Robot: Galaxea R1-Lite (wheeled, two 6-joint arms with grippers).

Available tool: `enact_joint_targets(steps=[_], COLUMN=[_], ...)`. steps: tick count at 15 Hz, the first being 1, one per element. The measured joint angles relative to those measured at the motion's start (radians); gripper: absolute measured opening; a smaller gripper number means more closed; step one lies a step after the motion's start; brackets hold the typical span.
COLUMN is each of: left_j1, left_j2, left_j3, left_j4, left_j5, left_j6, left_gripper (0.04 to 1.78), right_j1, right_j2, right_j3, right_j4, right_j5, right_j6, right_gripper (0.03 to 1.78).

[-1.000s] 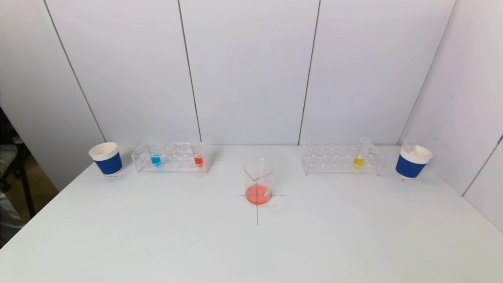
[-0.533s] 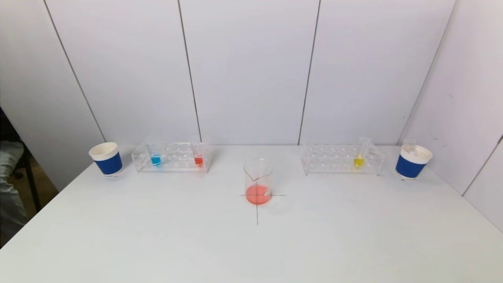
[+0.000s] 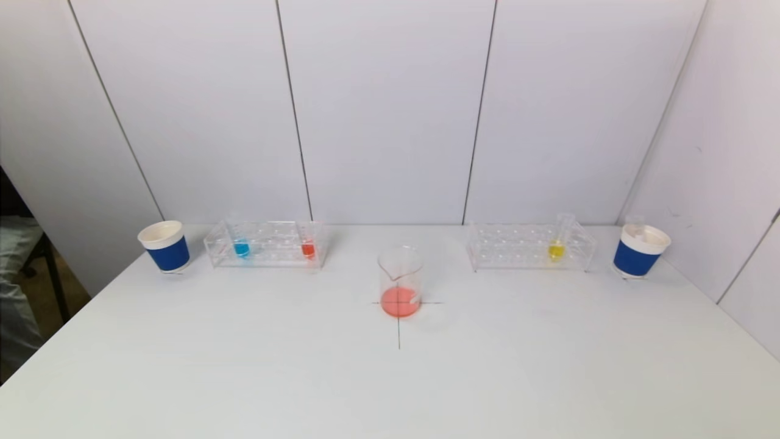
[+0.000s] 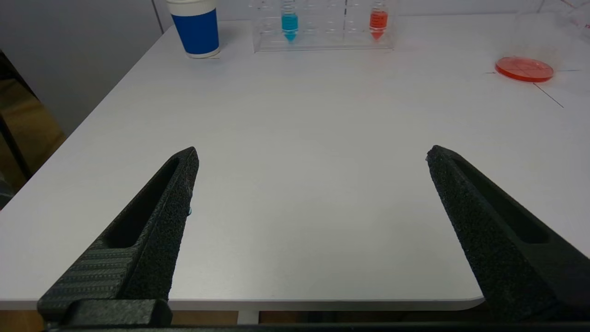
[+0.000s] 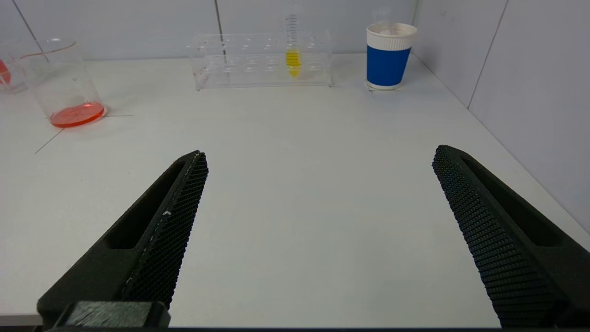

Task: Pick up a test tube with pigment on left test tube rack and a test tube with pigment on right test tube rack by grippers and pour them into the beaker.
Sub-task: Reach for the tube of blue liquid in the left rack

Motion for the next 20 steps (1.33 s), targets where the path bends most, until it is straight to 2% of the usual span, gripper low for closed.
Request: enact_joint_targets(steps=[5, 10, 17, 20], left_j1=[0.000, -0.003, -0.019, -0.040], left_j2=[0.000, 0.037, 0.262, 0.416], left_j3=[-0.006, -0.170, -0.399, -0.481], left_j4=[0.000, 0.047, 0.042, -0.019], left_j5=[-0.001, -0.013, -0.084, -0.093], left_j6=[0.023, 0.034, 0.033, 0.029], left_gripper=[1.73, 1.73, 1.73, 1.73], right_j1=[0.000, 0.000, -0.001, 0.000], right_j2=[0.000, 0.000, 0.000, 0.000], right_j3=[0.000, 0.000, 0.000, 0.000], right_j4=[0.000, 0.000, 0.000, 0.000], right_j5=[0.000, 0.000, 0.000, 0.000], right_j6=[0.000, 0.000, 0.000, 0.000], right_gripper=[1.77, 1.77, 1.77, 1.77])
